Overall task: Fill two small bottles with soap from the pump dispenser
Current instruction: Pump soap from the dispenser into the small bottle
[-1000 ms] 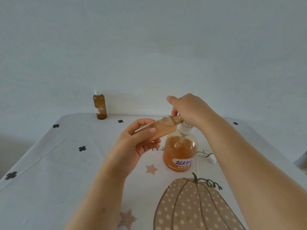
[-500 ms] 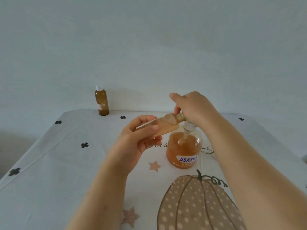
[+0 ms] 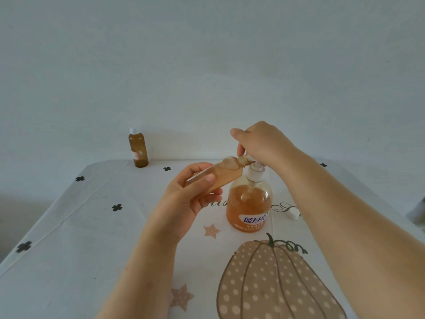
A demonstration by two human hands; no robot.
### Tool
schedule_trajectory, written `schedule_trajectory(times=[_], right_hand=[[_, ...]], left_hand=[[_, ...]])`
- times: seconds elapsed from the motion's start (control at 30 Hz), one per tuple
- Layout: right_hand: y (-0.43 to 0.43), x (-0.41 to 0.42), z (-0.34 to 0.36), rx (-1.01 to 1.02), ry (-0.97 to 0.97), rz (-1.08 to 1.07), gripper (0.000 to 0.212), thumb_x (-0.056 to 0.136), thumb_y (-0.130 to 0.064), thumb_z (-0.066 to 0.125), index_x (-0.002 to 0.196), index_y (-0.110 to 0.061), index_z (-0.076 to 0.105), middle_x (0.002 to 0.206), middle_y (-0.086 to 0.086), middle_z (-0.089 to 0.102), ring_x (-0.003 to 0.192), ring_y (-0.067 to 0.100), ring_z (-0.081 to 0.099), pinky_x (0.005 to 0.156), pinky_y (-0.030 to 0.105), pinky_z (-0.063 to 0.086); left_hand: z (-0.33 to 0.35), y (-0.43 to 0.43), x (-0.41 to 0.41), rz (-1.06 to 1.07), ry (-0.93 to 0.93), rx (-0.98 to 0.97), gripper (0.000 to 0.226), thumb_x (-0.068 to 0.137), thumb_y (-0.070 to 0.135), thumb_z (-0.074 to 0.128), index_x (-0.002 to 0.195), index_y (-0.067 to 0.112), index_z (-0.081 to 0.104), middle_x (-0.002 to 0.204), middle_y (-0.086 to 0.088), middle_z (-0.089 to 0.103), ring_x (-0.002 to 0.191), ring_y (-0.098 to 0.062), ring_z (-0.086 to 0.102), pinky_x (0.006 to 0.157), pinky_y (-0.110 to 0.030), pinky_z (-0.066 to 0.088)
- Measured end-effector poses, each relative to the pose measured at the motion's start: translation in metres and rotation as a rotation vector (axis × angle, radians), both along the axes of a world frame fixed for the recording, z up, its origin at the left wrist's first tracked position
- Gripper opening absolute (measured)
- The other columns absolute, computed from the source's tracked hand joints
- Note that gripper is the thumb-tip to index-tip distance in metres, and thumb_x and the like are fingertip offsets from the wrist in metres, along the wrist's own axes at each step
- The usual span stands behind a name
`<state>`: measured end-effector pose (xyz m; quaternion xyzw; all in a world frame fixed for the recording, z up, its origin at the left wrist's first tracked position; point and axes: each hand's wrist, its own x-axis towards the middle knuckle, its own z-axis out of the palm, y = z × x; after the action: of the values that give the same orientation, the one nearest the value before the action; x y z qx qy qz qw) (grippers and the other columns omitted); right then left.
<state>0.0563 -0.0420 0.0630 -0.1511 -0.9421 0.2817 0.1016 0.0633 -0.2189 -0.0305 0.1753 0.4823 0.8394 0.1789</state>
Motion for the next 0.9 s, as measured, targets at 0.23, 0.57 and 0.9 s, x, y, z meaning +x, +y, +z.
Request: schedule_trajectory(times=[0.23,0.57,0.9], right_hand=[[-0.003,0.0,-0.004,-0.029,-0.054,0.032,0.048,0.101,-0.046,0.043,0.077,-0.016,0.071,0.066,-0.001,0.061,0.068,0.019,0.058,0.063,0.032,0.042],[0.001,-0.006,-0.018,-0.056,-0.03,0.045,0.047,0.103,-0.039,0.043,0.072,-0.015,0.069,0.062,-0.004,0.055,0.059,0.016,0.052,0.056,0.031,0.034],[0.001,-0.003,-0.019,-0.089,-0.011,0.023,0.046,0.102,-0.04,0.044,0.074,-0.015,0.07,0.064,-0.002,0.057,0.062,0.018,0.053,0.057,0.03,0.036]], left_hand=[[-0.002,-0.001,-0.001,-0.007,-0.004,0.001,0.03,0.077,0.014,0.069,0.106,0.007,0.065,0.091,-0.01,0.07,0.075,-0.022,0.067,0.067,-0.027,0.057],[-0.005,0.0,-0.009,0.017,-0.021,-0.035,0.035,0.073,0.011,0.069,0.107,0.005,0.065,0.092,-0.011,0.069,0.071,-0.023,0.066,0.064,-0.027,0.056],[-0.006,-0.002,-0.008,0.001,-0.022,-0.037,0.031,0.075,0.011,0.07,0.106,0.007,0.065,0.092,-0.01,0.07,0.073,-0.023,0.068,0.066,-0.027,0.057]])
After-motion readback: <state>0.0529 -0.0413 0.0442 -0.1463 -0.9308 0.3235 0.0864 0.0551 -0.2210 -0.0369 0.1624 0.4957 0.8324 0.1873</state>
